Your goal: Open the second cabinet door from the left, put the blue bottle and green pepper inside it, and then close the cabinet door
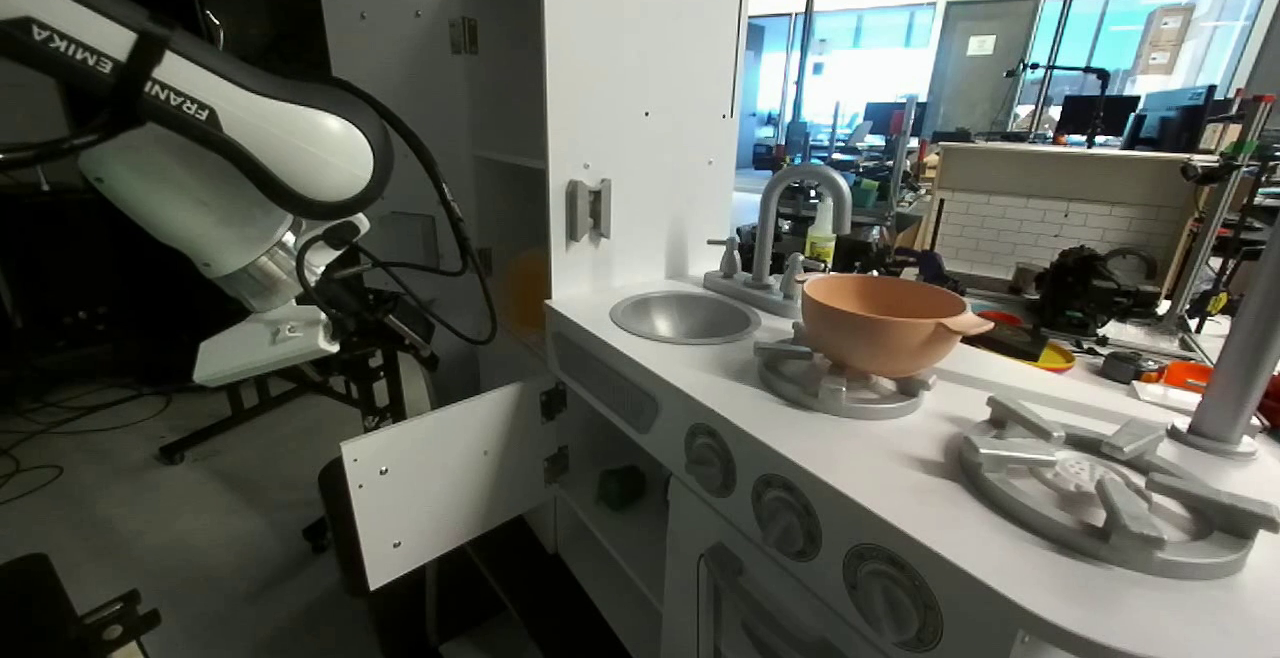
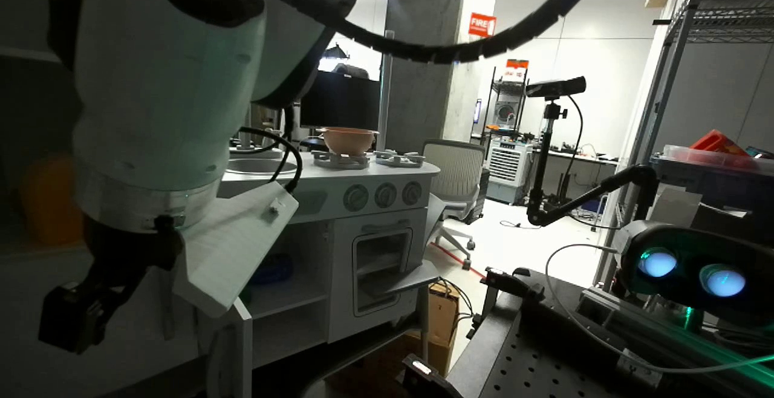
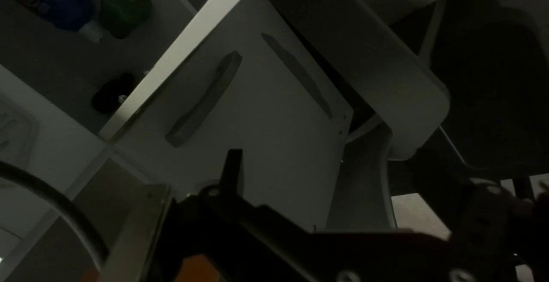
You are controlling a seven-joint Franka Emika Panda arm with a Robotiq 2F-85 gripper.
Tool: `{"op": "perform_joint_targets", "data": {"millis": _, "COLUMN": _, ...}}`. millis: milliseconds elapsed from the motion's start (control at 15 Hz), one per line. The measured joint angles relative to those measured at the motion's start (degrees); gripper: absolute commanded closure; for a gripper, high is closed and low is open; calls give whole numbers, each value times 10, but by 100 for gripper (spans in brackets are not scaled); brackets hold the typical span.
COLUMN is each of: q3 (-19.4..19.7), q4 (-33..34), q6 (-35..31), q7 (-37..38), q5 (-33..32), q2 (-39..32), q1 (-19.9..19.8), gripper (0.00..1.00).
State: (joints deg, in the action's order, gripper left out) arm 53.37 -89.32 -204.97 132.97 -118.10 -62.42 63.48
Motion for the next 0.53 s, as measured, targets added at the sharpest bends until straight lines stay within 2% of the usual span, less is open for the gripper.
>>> {"op": "perform_joint_targets", "data": {"millis": 333, "q3": 1, "q4": -7, "q6": 0, "q7": 2, "q5": -4, "q2": 4, "q1": 6, "gripper": 0}}
{"op": "perform_joint_targets", "data": {"millis": 533, "q3": 2, "q4": -54, "q6": 0, "q7": 1, "q5": -32, "q2": 45, "q1": 26, "gripper": 0}}
